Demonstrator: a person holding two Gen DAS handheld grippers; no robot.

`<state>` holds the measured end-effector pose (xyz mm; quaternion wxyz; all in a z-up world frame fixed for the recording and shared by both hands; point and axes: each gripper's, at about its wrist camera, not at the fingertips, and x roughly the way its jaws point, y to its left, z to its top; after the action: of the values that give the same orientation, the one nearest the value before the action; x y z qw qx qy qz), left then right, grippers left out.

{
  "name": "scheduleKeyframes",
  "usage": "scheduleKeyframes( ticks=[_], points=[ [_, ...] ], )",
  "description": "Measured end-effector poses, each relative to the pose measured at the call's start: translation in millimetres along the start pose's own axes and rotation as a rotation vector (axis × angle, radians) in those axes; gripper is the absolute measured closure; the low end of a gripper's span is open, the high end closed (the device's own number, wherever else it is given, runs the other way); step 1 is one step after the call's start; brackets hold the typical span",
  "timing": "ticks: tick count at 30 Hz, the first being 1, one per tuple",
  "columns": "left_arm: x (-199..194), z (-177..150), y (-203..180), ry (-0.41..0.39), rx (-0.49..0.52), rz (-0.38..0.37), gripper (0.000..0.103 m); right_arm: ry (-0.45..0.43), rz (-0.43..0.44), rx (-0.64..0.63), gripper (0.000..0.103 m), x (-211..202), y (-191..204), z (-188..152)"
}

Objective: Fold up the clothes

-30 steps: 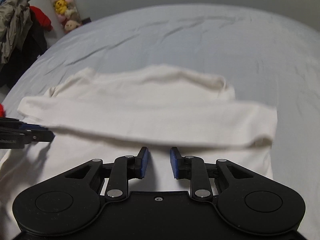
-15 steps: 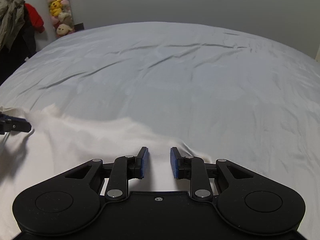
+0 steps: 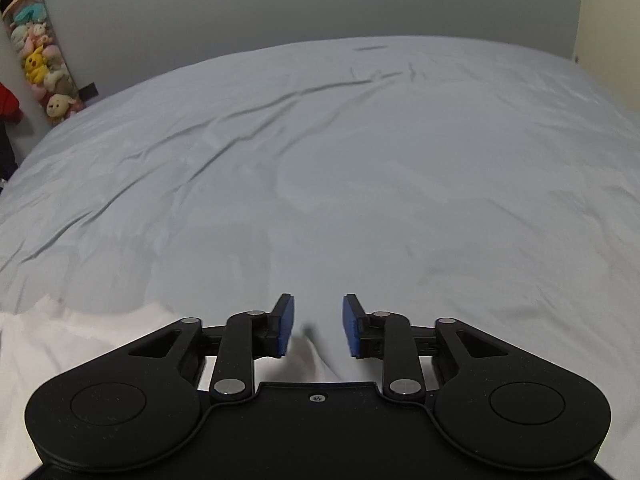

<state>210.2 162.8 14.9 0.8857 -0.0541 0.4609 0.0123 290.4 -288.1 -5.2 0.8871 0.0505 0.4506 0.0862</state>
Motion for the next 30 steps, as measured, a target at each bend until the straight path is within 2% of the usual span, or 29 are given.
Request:
scheduleKeyframes(
  ticks=[3, 7, 10, 11, 12, 13, 15, 16, 17, 18, 22, 26, 30],
  points=[
    [-24.2, -13.2, -4.0, -0.004, 0.019, -0.025, 0.073, 0.043, 0.022, 0.036, 0.059, -24.7, -16.8, -14.2],
    [-50.2, -33.2, -33.2, 0.018, 0.090, -0.074, 0.070, 0.070, 0.055, 0.028, 0.060, -57.3, -26.6, -36.4],
    [-55.9, -52.6, -52.4, 0.043, 0.149, -0.077, 0.070, 0.055, 0.080, -0.022, 0.063, -73.4, -20.1, -54.0],
    [-55.1, -58.7, -56.2, 0.049, 0.161, -0.072, 0.070, 0.052, 0.088, -0.033, 0.066, -76.4, -17.3, -59.8],
    [-54.2, -64.5, -59.8, 0.054, 0.173, -0.067, 0.070, 0.053, 0.097, -0.039, 0.073, -76.9, -13.9, -65.3],
    [-52.6, -67.6, -59.8, 0.055, 0.169, -0.066, 0.070, 0.056, 0.107, -0.042, 0.079, -75.6, -10.0, -70.7],
    [-47.5, -71.7, -55.1, 0.060, 0.135, -0.073, 0.070, 0.063, 0.127, -0.043, 0.085, -70.1, -2.6, -78.9],
    [-44.5, -72.0, -51.1, 0.060, 0.119, -0.065, 0.073, 0.068, 0.133, -0.043, 0.086, -66.3, 1.0, -81.2],
    [-41.6, -72.3, -47.1, 0.061, 0.102, -0.057, 0.082, 0.077, 0.140, -0.044, 0.086, -59.0, 6.6, -84.8],
    [-38.4, -72.5, -43.1, 0.062, 0.085, -0.049, 0.084, 0.083, 0.140, -0.046, 0.086, -54.7, 9.2, -85.7],
    [-16.7, -69.1, -25.6, 0.098, 0.023, -0.022, 0.085, 0.111, 0.105, -0.078, 0.086, -35.6, 20.5, -90.2],
    [4.1, -66.5, -15.1, 0.124, 0.007, -0.001, 0.085, 0.114, 0.087, -0.076, 0.096, -18.2, 15.6, -86.7],
    [14.6, -55.3, -10.5, 0.089, 0.013, -0.002, 0.085, 0.093, 0.061, -0.100, 0.100, -6.0, 12.6, -70.1]
  ],
)
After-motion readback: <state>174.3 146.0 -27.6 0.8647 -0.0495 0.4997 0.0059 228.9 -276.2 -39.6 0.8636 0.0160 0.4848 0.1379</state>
